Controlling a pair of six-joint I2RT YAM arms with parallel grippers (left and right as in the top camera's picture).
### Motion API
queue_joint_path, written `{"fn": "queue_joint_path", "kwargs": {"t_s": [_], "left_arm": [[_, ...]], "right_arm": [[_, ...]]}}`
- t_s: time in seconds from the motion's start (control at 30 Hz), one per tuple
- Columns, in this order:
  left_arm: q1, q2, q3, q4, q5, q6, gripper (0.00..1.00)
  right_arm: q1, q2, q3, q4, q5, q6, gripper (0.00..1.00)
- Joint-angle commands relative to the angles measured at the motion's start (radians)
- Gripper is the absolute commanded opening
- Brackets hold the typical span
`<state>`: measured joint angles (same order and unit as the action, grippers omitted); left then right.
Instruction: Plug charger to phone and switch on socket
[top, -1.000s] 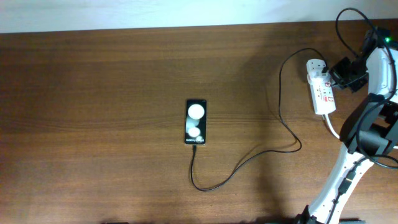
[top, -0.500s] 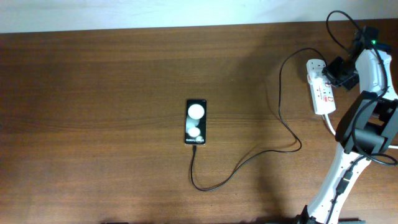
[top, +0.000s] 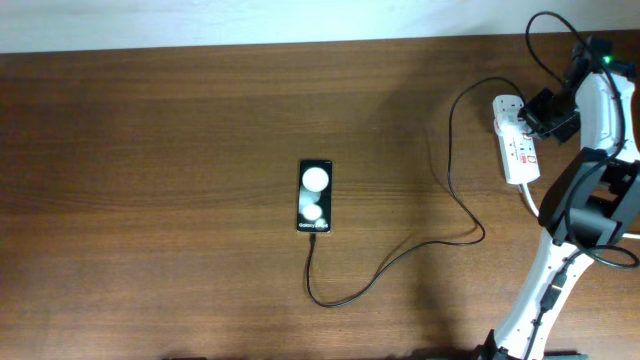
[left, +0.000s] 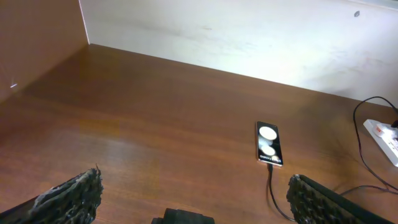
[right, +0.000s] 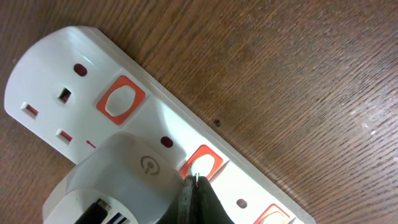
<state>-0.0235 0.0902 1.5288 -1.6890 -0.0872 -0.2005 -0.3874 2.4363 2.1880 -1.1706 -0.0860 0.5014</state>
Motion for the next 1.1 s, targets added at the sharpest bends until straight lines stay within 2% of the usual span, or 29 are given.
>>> {"fn": "queue_joint_path", "kwargs": {"t_s": [0.0, 0.23, 0.3, 0.37, 0.47, 0.5, 0.63, 0.73, 0.83, 0.93, 1.07], "left_arm": [[0.007, -0.013, 0.002, 0.002, -0.011, 0.016, 0.99], [0.007, -0.013, 0.002, 0.002, -0.011, 0.016, 0.99], [0.007, -0.013, 0.002, 0.002, -0.011, 0.016, 0.99], [0.007, -0.013, 0.002, 0.002, -0.011, 0.016, 0.99], [0.007, -0.013, 0.002, 0.002, -0.011, 0.016, 0.99], [0.007, -0.013, 0.002, 0.002, -0.011, 0.016, 0.99], [0.007, -0.013, 0.002, 0.002, -0.011, 0.016, 0.99], [0.007, -0.030, 0.001, 0.002, -0.011, 0.016, 0.99], [0.014, -0.083, 0.045, 0.002, -0.011, 0.016, 0.99], [0.015, -0.083, 0.074, 0.002, -0.011, 0.016, 0.99], [0.015, -0.083, 0.074, 0.002, -0.011, 0.016, 0.99]], "right_arm": [[0.010, 0.015, 0.023, 0.008, -0.041, 0.004, 0.04], [0.124, 0.080, -0.058, 0.010, -0.029, 0.004, 0.04], [0.097, 0.066, -0.029, -0.042, -0.025, 0.005, 0.04], [0.035, -0.001, 0.027, -0.145, 0.092, 0.034, 0.04], [-0.048, -0.163, 0.031, -0.181, 0.098, 0.077, 0.04], [-0.073, -0.267, 0.031, -0.193, 0.086, 0.084, 0.04], [-0.090, -0.608, 0.031, -0.151, -0.162, 0.084, 0.04], [-0.091, -0.912, 0.031, 0.002, -0.455, 0.084, 0.04], [-0.090, -1.106, 0.031, 0.162, -0.562, 0.085, 0.04], [-0.085, -1.202, 0.031, 0.207, -0.562, 0.127, 0.04], [0.073, -1.288, 0.016, 0.165, -0.544, 0.089, 0.09]]}}
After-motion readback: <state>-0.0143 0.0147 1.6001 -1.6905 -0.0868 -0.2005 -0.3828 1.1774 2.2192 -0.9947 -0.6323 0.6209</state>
